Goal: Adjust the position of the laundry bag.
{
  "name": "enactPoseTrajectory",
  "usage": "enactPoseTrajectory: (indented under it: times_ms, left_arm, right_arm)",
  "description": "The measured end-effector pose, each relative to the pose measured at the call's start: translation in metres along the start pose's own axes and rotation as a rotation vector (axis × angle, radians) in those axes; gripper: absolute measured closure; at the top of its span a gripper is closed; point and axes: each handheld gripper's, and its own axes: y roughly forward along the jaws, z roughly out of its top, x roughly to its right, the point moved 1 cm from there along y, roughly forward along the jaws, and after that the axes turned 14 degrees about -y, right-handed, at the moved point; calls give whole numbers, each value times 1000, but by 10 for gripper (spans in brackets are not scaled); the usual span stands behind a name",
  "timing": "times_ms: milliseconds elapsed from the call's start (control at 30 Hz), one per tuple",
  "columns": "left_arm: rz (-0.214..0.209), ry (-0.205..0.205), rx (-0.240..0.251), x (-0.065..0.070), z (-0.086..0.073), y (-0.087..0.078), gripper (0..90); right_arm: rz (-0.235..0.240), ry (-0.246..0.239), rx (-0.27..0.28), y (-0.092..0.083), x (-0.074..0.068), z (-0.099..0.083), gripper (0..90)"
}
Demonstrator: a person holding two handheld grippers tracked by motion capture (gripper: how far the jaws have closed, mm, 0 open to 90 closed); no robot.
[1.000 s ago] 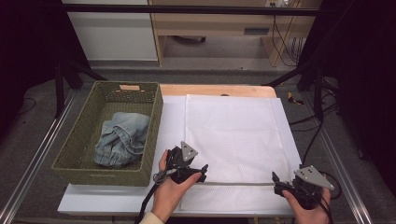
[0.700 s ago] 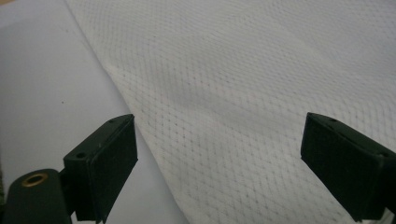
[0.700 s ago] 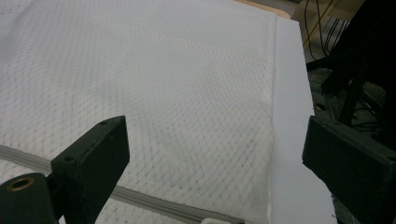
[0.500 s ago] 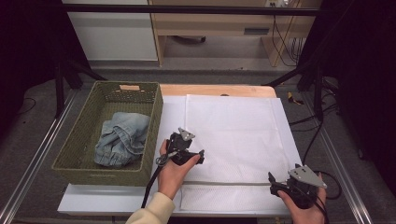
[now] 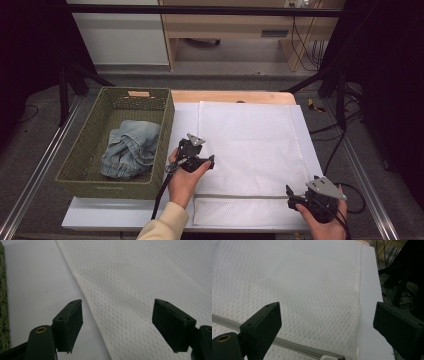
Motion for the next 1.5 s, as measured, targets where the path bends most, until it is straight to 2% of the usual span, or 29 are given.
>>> enactPoseTrajectory:
  times_ms: [67,100,133,233,333,433,467,500,600,733,833,933,1067,1100,1167,1200,1267,1400,1500]
  left_arm:
    - [-10,2,2,0,0,5,262]
    - [0,19,-8,0,1,6,269]
    - [11,45,-21,-1,1,7,272]
    - [5,141,-36,-7,1,9,298]
    - [5,146,-48,-9,-4,13,313]
    - [5,196,-57,-16,-10,14,324]
    - [-4,195,-58,-17,-13,16,336]
    - [-17,179,-57,-17,-16,17,339]
    - [-2,144,-58,-14,-19,19,352]
    - [-11,151,-55,-13,-20,21,387]
    - [5,154,-64,-11,-20,21,410]
    - [-11,172,-65,-10,-20,24,438]
    - [-23,156,-62,-7,-21,26,487]
    - [-27,155,-60,-6,-21,27,532]
    - [-33,155,-59,-5,-20,26,548]
    - [-38,143,-48,-3,-20,26,613]
    - [-44,122,-45,0,-19,27,631]
    - [-30,167,-54,-2,-17,26,751]
    - [-36,152,-45,-3,-19,25,821]
  right_arm:
    - [-2,0,4,-1,0,0,85]
    - [-3,0,6,-1,0,1,86]
    - [-3,0,7,-1,0,1,87]
    - [3,0,-4,1,0,-1,87]
    - [5,2,-3,1,1,-1,88]
    - [6,-1,-2,1,0,0,89]
    - [8,-4,-4,1,-1,0,89]
    - [9,-4,-7,1,-1,0,89]
    - [12,-6,-8,2,-2,0,91]
    - [8,1,-10,1,0,-2,92]
    - [8,0,-8,2,0,-1,92]
    - [16,-10,-19,3,-2,-1,92]
    - [14,-5,-15,3,-1,-1,92]
    - [16,-3,-19,3,-1,-1,92]
    - [15,-4,-19,3,-1,-2,92]
    - [14,-3,-20,3,-1,-2,93]
    - [14,-3,-20,3,-1,-2,93]
    - [21,-9,-33,5,-2,-3,93]
    - [20,-7,-29,4,-2,-2,93]
